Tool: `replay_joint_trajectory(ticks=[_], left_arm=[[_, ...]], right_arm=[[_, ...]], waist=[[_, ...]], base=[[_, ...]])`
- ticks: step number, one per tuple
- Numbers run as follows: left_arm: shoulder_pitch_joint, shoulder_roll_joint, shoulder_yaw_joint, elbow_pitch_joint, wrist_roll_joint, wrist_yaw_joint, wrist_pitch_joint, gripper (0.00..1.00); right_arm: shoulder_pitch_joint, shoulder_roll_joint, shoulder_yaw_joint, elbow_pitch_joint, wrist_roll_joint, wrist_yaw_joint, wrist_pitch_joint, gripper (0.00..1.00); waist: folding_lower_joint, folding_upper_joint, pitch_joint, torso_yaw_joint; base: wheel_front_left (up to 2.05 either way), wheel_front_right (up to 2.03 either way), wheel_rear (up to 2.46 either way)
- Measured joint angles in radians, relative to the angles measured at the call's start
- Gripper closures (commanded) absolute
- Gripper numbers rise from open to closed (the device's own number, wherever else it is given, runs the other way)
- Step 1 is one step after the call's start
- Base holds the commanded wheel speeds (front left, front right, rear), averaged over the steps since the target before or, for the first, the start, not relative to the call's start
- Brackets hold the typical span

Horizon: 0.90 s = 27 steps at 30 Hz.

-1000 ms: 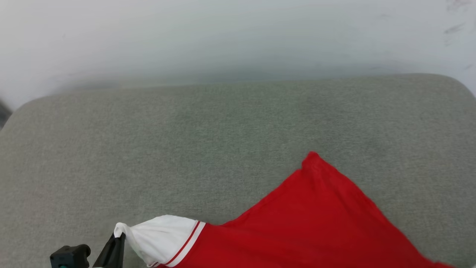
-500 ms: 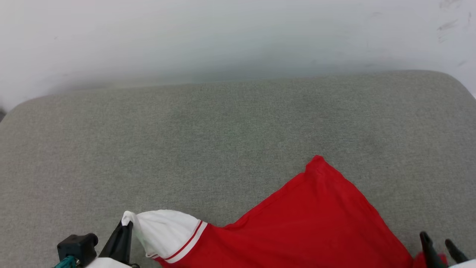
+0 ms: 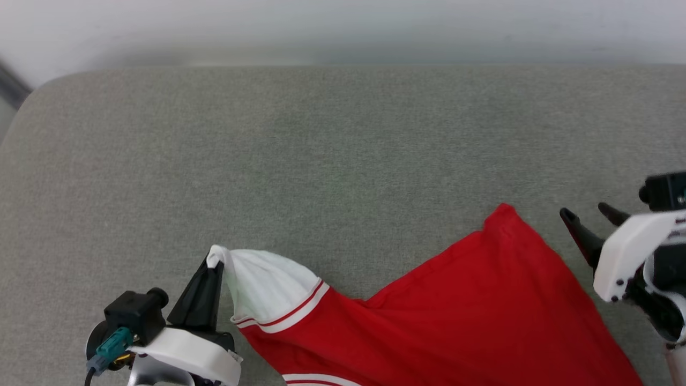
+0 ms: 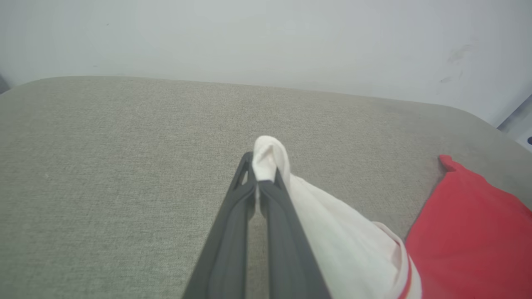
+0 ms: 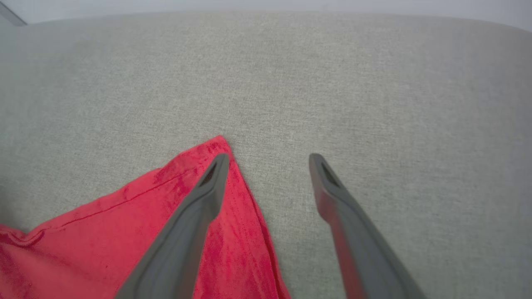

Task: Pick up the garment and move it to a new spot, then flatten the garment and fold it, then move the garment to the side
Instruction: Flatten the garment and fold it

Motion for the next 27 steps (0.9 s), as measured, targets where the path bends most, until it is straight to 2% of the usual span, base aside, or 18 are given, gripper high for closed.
replay_joint_trajectory(ticks=[3,7,10,18,19,20,21,27], left_arm=[[-0.033,-0.012,-0.017,-0.006,0.007,-0.007,-0.012,1.00],[-0.073,-0.027,-0.041,-0.014,0.016,-0.022,-0.029,1.00],[-0.104,-0.038,-0.055,-0.013,0.018,-0.032,-0.039,1.00],[-0.138,-0.051,-0.062,0.018,0.016,-0.050,-0.066,1.00],[-0.138,-0.050,-0.063,0.022,0.016,-0.050,-0.068,1.00],[-0.138,-0.050,-0.062,0.026,0.015,-0.051,-0.070,1.00],[-0.138,-0.050,-0.062,0.026,0.015,-0.051,-0.070,1.00],[-0.143,-0.043,-0.059,0.047,0.008,-0.051,-0.073,1.00]], right_arm=[[-0.101,-0.067,0.091,0.000,0.028,0.000,0.172,0.00],[-0.195,-0.116,0.184,0.017,0.055,0.000,0.357,0.00],[-0.232,-0.141,0.226,0.046,0.072,0.000,0.433,0.00],[-0.283,-0.166,0.281,0.119,0.122,0.000,0.528,0.00],[-0.285,-0.167,0.282,0.125,0.131,0.000,0.536,0.20],[-0.291,-0.168,0.286,0.130,0.135,0.000,0.545,0.67],[-0.291,-0.168,0.286,0.130,0.135,0.000,0.545,1.00],[-0.301,-0.159,0.314,0.162,0.163,0.000,0.546,1.00]], waist=[[0.0000,0.0000,0.039,0.029],[0.0001,0.0000,0.086,0.068],[0.0001,0.0000,0.120,0.096],[0.0000,0.0000,0.192,0.140],[0.0000,0.0000,0.195,0.142],[0.0000,0.0000,0.196,0.143],[0.0000,0.0000,0.196,0.143],[0.0000,0.0000,0.176,0.136]], base=[[0.00,0.00,0.00],[0.00,0.00,0.00],[0.00,0.00,0.00],[0.00,0.00,0.00],[0.00,0.00,0.00],[0.00,0.00,0.00],[0.00,0.00,0.00],[0.00,0.00,0.00]])
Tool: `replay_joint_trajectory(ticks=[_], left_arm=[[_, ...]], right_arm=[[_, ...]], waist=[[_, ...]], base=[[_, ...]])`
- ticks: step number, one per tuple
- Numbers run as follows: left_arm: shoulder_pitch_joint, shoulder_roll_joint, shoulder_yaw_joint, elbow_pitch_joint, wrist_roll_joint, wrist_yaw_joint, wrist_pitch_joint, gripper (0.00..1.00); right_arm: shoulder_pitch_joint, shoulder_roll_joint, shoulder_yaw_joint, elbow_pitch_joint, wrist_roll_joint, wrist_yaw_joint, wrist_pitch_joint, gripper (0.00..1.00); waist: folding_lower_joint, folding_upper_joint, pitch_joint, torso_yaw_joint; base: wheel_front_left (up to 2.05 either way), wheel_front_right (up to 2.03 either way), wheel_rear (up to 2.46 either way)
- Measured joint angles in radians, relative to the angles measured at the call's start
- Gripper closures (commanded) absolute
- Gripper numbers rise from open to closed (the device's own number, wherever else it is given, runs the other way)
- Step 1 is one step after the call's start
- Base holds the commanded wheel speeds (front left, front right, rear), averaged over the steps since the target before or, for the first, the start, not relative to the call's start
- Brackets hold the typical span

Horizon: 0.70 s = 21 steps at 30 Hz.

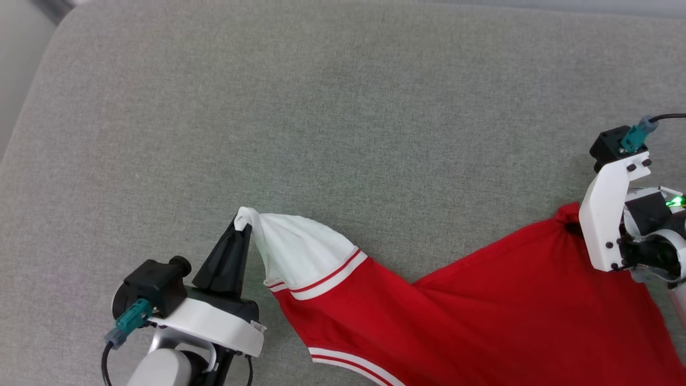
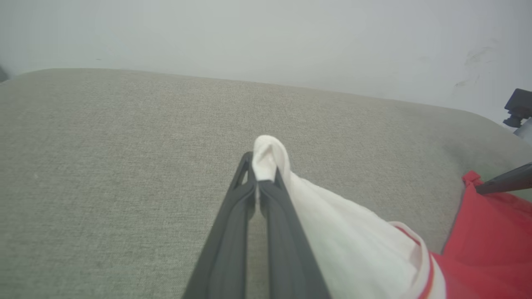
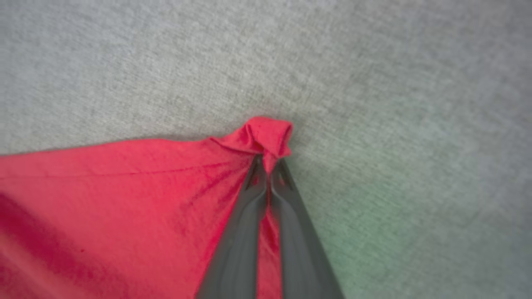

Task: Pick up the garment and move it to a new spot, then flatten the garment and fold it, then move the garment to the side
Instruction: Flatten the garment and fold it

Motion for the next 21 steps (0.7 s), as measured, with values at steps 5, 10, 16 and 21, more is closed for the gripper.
replay_joint_trajectory(ticks=[5,10,16,21], left_arm=[[-0.001,0.024,0.021,0.009,-0.005,0.009,0.009,1.00],[-0.103,0.082,0.068,0.019,-0.013,0.009,0.055,1.00],[-0.324,0.115,0.107,0.118,-0.043,-0.009,0.116,1.00],[-0.534,0.121,0.116,0.270,-0.061,-0.026,0.154,1.00]], right_arm=[[0.002,0.020,-0.016,0.026,-0.007,0.000,-0.104,1.00],[-0.050,0.057,-0.093,0.049,-0.073,0.000,-0.278,1.00],[-0.149,0.131,-0.163,0.118,-0.156,0.000,-0.424,1.00],[-0.275,0.176,-0.206,0.183,-0.227,0.000,-0.525,1.00]], waist=[[0.0001,0.0000,-0.045,-0.013],[0.0001,0.0000,-0.113,-0.048],[0.0001,0.0000,-0.169,-0.099],[0.0000,0.0000,-0.193,-0.145]], base=[[0.00,0.00,0.00],[0.00,0.00,0.00],[0.00,0.00,0.00],[0.00,0.00,0.00]])
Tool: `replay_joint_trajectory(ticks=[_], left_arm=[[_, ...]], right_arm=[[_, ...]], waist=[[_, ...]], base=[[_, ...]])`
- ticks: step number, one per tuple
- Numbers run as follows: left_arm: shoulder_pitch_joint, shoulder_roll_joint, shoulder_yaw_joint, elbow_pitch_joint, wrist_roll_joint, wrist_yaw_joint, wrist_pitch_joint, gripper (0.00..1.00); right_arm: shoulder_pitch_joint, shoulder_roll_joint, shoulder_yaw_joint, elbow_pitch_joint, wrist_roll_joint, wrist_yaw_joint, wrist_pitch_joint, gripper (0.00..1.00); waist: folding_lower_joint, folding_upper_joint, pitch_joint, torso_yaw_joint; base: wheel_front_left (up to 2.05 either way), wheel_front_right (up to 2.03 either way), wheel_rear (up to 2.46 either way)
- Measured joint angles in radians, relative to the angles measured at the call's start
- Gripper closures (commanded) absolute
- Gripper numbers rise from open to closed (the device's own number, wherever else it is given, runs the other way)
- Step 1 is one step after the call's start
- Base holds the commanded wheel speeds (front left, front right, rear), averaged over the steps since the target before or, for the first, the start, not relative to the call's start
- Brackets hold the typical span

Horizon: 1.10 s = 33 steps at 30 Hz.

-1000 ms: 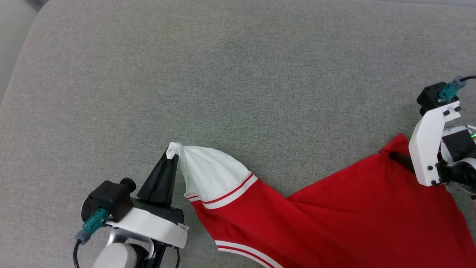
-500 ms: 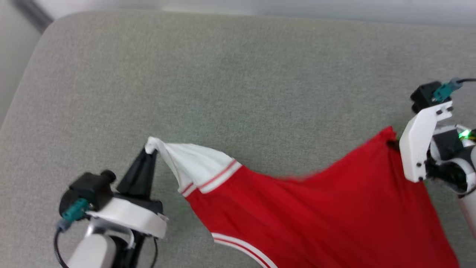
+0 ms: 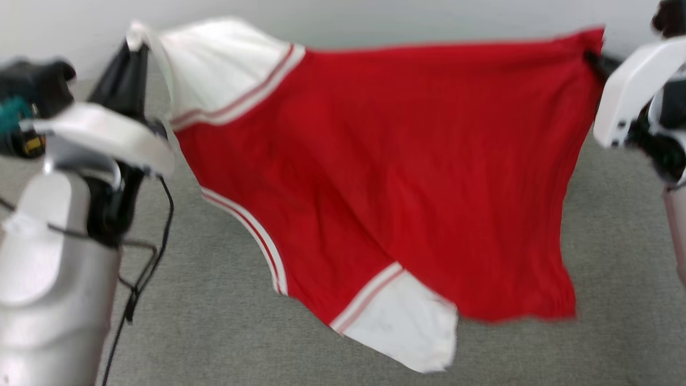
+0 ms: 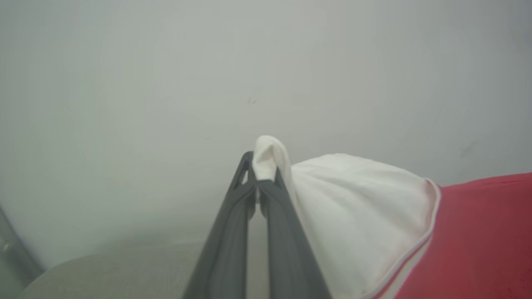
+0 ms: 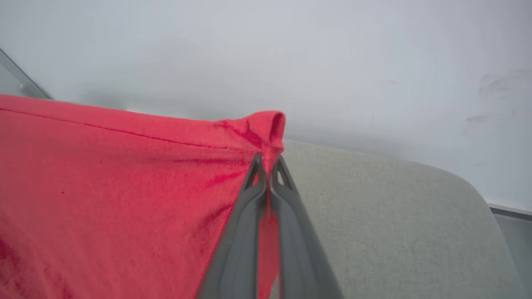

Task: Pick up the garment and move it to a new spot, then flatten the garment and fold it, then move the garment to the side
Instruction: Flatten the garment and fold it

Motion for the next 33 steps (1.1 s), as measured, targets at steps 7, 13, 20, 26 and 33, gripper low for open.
replay_joint_trajectory(ticks=[7,13,20,26,33], left_arm=[[-0.323,0.017,0.011,0.213,0.006,-0.019,-0.023,1.00],[-0.600,0.046,0.011,0.317,0.030,-0.034,-0.060,1.00],[-0.849,0.087,0.008,0.398,0.043,-0.049,-0.083,1.00],[-0.949,0.103,-0.014,0.478,0.033,-0.062,-0.094,1.00],[-0.955,0.091,-0.049,0.564,-0.017,-0.068,-0.116,1.00]], right_arm=[[-0.217,0.053,-0.083,0.071,-0.106,0.000,-0.145,1.00],[-0.435,0.074,-0.136,0.108,-0.166,0.001,-0.229,1.00],[-0.633,0.091,-0.145,0.128,-0.218,0.001,-0.281,1.00],[-0.725,0.109,-0.136,0.175,-0.236,0.001,-0.320,1.00],[-0.761,0.118,-0.108,0.277,-0.232,0.001,-0.368,1.00]], waist=[[0.0000,0.0000,0.041,-0.037],[0.0000,0.0000,0.129,-0.055],[0.0001,0.0000,0.258,-0.066],[0.0001,0.0000,0.376,-0.069],[0.0002,0.0000,0.479,-0.060]], base=[[0.00,0.00,0.00],[0.00,0.00,0.00],[0.00,0.00,0.00],[0.00,0.00,0.00],[0.00,0.00,0.00]])
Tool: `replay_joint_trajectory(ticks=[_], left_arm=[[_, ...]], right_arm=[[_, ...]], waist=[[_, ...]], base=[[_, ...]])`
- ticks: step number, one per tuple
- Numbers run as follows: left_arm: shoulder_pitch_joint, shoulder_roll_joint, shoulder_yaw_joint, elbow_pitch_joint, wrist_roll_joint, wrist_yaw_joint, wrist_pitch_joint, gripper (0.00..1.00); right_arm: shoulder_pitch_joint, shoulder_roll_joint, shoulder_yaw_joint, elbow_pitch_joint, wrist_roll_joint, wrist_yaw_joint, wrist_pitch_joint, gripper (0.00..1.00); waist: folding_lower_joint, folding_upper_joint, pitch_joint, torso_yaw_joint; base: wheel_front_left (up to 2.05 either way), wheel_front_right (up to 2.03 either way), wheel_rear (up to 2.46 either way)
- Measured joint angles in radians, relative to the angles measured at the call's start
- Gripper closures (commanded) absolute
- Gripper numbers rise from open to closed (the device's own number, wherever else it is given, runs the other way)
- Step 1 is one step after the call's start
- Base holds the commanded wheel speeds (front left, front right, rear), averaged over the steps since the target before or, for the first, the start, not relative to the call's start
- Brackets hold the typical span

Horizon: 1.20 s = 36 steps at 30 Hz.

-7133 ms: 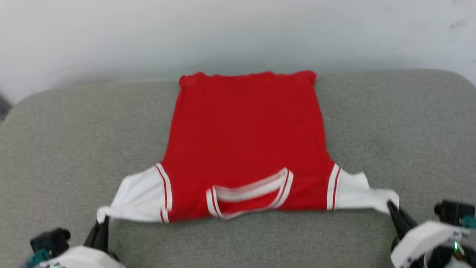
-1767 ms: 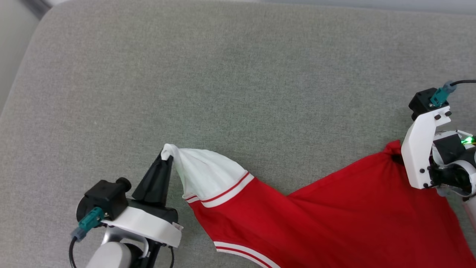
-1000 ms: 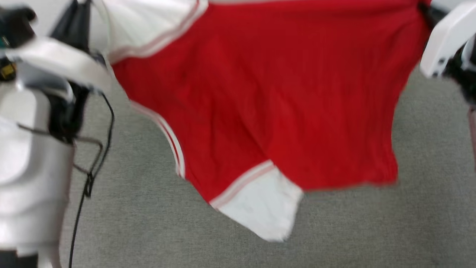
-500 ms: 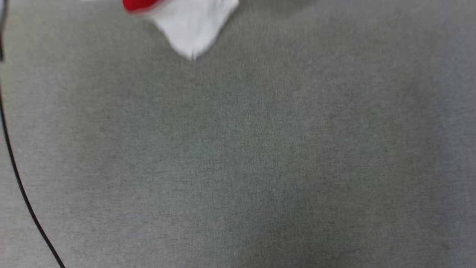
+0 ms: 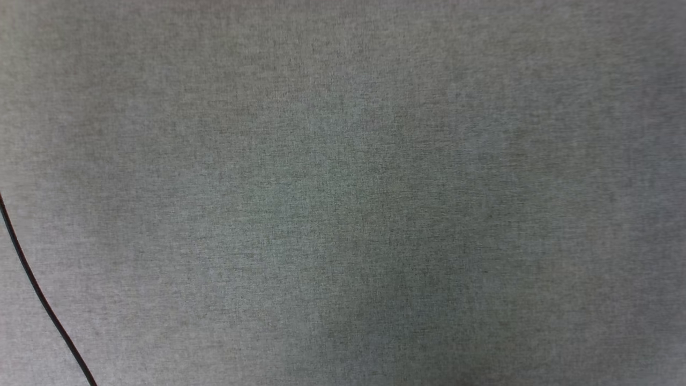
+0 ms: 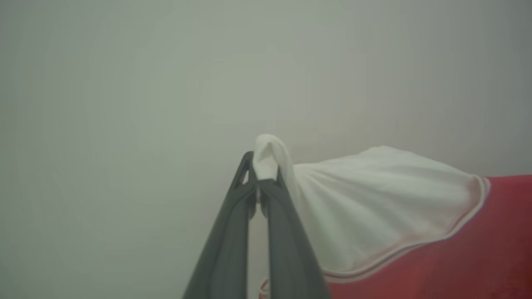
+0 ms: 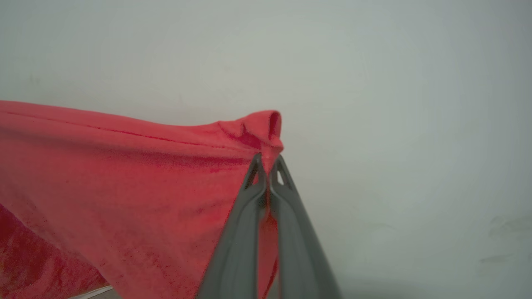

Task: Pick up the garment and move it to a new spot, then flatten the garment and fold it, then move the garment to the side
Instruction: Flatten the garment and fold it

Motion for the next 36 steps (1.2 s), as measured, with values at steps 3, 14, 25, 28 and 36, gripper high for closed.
replay_joint_trajectory(ticks=[3,14,25,28,36], left_arm=[[0.038,-0.007,-0.032,0.012,-0.045,-0.001,-0.012,1.00],[0.461,0.020,-0.164,-0.049,-0.243,-0.002,-0.069,1.00],[1.050,0.019,-0.150,-0.186,-0.327,0.011,-0.084,1.00],[1.201,0.011,-0.129,-0.239,-0.329,0.029,-0.084,1.00],[1.547,0.029,-0.082,-0.438,-0.359,0.122,-0.077,1.00]], right_arm=[[0.013,0.001,0.024,0.048,0.013,0.000,-0.024,1.00],[0.381,-0.026,0.173,0.126,0.178,0.000,-0.126,1.00],[0.892,-0.081,0.260,0.041,0.339,0.000,-0.162,1.00],[1.018,-0.098,0.263,0.000,0.367,0.000,-0.156,1.00],[1.345,-0.114,0.196,-0.169,0.390,0.002,-0.128,1.00]], waist=[[0.0001,-0.0001,0.012,0.007],[-0.0001,0.0000,-0.127,0.007],[-0.0005,0.0000,-0.388,0.015],[-0.0005,0.0000,-0.459,0.020],[-0.0007,0.0000,-0.613,0.042]], base=[[0.00,0.00,0.00],[0.00,0.00,0.00],[0.00,0.00,0.00],[0.00,0.00,0.00],[0.00,0.00,0.00]])
